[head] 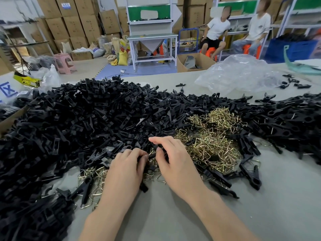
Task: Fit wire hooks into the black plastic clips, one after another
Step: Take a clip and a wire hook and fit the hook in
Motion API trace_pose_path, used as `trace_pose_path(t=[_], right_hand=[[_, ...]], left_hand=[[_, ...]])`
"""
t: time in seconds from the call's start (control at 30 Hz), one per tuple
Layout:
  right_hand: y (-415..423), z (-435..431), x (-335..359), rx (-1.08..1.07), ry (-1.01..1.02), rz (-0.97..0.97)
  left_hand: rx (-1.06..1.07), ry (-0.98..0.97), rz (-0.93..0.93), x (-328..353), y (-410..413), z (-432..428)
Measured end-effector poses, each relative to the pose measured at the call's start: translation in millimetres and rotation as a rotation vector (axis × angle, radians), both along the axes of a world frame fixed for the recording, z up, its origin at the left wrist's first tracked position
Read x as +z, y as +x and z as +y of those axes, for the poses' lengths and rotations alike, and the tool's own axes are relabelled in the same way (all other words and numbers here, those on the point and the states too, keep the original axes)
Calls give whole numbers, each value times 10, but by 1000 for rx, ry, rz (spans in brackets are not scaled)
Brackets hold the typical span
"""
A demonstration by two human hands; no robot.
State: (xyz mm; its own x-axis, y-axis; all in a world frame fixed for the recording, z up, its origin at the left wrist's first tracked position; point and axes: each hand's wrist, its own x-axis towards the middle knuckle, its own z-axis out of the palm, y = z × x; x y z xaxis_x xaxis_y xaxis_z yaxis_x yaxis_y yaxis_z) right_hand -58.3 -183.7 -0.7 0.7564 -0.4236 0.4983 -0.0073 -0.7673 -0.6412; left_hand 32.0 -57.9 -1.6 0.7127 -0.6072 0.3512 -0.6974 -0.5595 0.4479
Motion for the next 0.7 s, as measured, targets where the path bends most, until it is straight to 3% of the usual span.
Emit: trace_pose_path(t=[0.23,0.37,0.5,0.7], right_hand=[[-17,29,4,7,-15,-6],[-28,33,-7,49,-39,29],[-30,25,-21,101,-63,91],[-14,30,16,159,12,37]], left_hand=[[33,-97,-49,19,-50,26],[68,-171,6,-3,-19,19],[98,-378,100,17,1,12],[48,-536,210,50,-57,-27]])
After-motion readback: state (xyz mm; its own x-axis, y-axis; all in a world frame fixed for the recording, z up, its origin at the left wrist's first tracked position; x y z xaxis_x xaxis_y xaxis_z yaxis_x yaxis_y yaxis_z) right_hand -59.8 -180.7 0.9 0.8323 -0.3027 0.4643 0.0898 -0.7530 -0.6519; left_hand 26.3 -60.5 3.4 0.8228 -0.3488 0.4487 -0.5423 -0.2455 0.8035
